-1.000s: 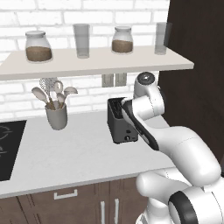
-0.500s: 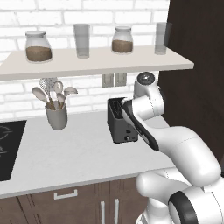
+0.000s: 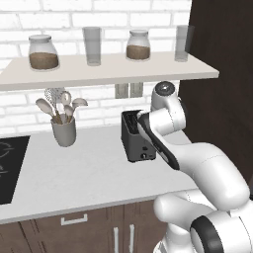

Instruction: Start the toaster. Once the lever pops up, take the bread to the plate on the dining counter.

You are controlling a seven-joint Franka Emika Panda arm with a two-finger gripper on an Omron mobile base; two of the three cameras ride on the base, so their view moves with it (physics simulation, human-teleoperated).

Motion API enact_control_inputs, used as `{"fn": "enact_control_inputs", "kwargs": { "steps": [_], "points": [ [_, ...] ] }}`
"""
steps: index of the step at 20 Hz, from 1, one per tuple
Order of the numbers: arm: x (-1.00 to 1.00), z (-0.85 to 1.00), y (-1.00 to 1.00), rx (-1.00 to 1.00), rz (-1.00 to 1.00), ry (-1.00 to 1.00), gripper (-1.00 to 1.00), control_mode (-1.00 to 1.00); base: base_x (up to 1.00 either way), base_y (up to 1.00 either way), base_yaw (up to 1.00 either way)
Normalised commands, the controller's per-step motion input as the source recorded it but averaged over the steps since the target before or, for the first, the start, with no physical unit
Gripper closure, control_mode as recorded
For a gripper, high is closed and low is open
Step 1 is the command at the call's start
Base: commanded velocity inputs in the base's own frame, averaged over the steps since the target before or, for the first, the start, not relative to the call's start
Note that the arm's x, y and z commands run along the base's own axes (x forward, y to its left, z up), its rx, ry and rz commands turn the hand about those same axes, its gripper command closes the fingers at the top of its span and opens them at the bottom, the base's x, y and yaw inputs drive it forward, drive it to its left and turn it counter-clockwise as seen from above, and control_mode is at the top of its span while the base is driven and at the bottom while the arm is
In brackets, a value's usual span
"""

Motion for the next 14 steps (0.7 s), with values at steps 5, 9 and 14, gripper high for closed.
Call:
{"fn": "enact_control_inputs", "kwargs": {
  "steps": [5, 9, 14],
  "points": [
    [0.00, 0.00, 0.00, 0.00, 0.00, 0.00, -1.00, -1.00, 0.00, 0.00, 0.00],
    [0.00, 0.00, 0.00, 0.00, 0.00, 0.00, -1.00, -1.00, 0.00, 0.00, 0.00],
    [0.00, 0.00, 0.00, 0.00, 0.00, 0.00, -1.00, -1.00, 0.00, 0.00, 0.00]
  ]
}}
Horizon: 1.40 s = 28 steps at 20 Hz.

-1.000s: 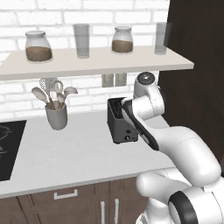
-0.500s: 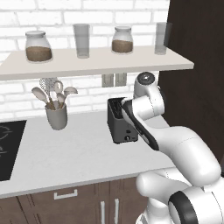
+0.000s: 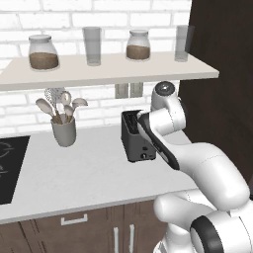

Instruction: Start the toaster. Once the lever pops up, take the bread to the plate on the dining counter.

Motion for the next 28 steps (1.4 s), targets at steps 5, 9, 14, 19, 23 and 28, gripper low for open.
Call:
{"fn": "enact_control_inputs", "kwargs": {
  "steps": [5, 9, 14, 19, 23, 28],
  "points": [
    [0.00, 0.00, 0.00, 0.00, 0.00, 0.00, -1.00, -1.00, 0.00, 0.00, 0.00],
    [0.00, 0.00, 0.00, 0.00, 0.00, 0.00, -1.00, -1.00, 0.00, 0.00, 0.00],
    [0.00, 0.00, 0.00, 0.00, 0.00, 0.00, -1.00, -1.00, 0.00, 0.00, 0.00],
    [0.00, 0.00, 0.00, 0.00, 0.00, 0.00, -1.00, -1.00, 0.00, 0.00, 0.00],
    [0.00, 0.00, 0.00, 0.00, 0.00, 0.00, -1.00, -1.00, 0.00, 0.00, 0.00],
    [0.00, 0.00, 0.00, 0.00, 0.00, 0.00, -1.00, -1.00, 0.00, 0.00, 0.00]
  ]
}}
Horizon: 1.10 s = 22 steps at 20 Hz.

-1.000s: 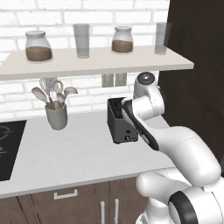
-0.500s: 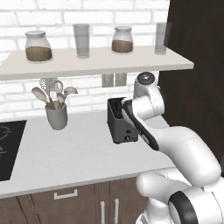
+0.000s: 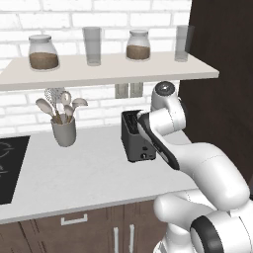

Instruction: Start the toaster. Once the lever pops up, take the bread to the plate on the dining counter.

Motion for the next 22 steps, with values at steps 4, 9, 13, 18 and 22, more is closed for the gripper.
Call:
{"fn": "enact_control_inputs", "kwargs": {
  "steps": [4, 9, 13, 18, 22],
  "points": [
    [0.00, 0.00, 0.00, 0.00, 0.00, 0.00, -1.00, -1.00, 0.00, 0.00, 0.00],
    [0.00, 0.00, 0.00, 0.00, 0.00, 0.00, -1.00, -1.00, 0.00, 0.00, 0.00],
    [0.00, 0.00, 0.00, 0.00, 0.00, 0.00, -1.00, -1.00, 0.00, 0.00, 0.00],
    [0.00, 0.00, 0.00, 0.00, 0.00, 0.00, -1.00, -1.00, 0.00, 0.00, 0.00],
    [0.00, 0.00, 0.00, 0.00, 0.00, 0.00, -1.00, -1.00, 0.00, 0.00, 0.00]
  ]
}}
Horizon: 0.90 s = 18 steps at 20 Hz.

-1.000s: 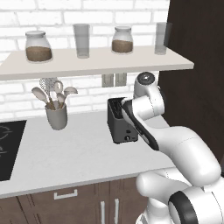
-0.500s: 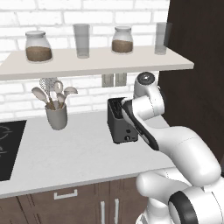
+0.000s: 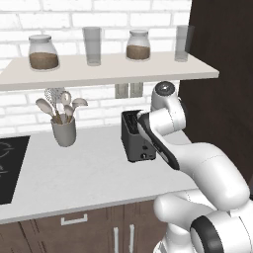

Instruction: Start the toaster. Once the lever pops up, take the bread to the plate on the dining counter.

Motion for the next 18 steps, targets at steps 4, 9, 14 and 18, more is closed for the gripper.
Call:
{"fn": "enact_control_inputs", "kwargs": {
  "steps": [4, 9, 14, 18],
  "points": [
    [0.00, 0.00, 0.00, 0.00, 0.00, 0.00, -1.00, -1.00, 0.00, 0.00, 0.00],
    [0.00, 0.00, 0.00, 0.00, 0.00, 0.00, -1.00, -1.00, 0.00, 0.00, 0.00],
    [-0.03, -0.02, 0.00, 0.00, 0.00, 0.00, -1.00, -1.00, 0.00, 0.00, 0.00],
    [-0.45, -0.20, 0.00, 0.00, 0.00, -0.03, -1.00, -1.00, 0.00, 0.00, 0.00]
  ]
}}
